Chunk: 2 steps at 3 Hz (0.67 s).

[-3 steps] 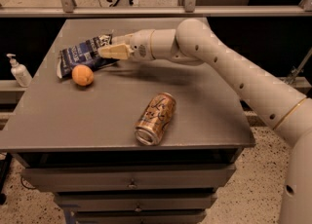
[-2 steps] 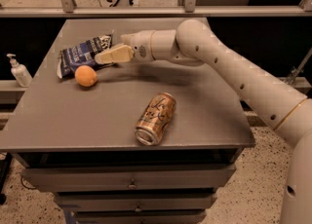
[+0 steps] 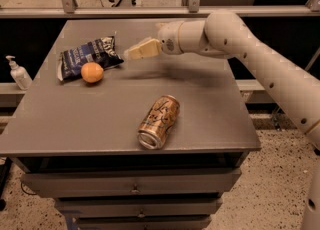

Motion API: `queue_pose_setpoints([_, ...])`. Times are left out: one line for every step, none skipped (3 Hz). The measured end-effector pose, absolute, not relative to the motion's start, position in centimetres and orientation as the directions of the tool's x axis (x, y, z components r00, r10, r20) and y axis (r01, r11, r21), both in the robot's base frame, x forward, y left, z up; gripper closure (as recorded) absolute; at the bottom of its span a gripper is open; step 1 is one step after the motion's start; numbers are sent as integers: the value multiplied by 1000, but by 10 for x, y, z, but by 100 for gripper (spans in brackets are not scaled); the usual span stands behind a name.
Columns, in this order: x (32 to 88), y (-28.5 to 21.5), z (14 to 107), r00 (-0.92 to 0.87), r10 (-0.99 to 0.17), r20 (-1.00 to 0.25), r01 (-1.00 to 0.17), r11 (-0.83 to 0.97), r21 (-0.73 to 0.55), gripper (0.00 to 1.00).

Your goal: Move blue chip bag near orange

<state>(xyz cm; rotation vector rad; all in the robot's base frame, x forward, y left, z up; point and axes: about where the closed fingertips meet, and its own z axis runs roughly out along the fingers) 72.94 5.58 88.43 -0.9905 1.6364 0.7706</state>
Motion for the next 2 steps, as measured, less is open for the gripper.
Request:
queue_pose_setpoints([748, -14, 909, -31, -269, -963, -866, 488, -108, 0])
queue_pose_setpoints([754, -24, 930, 23, -270, -963, -855, 494, -159, 0])
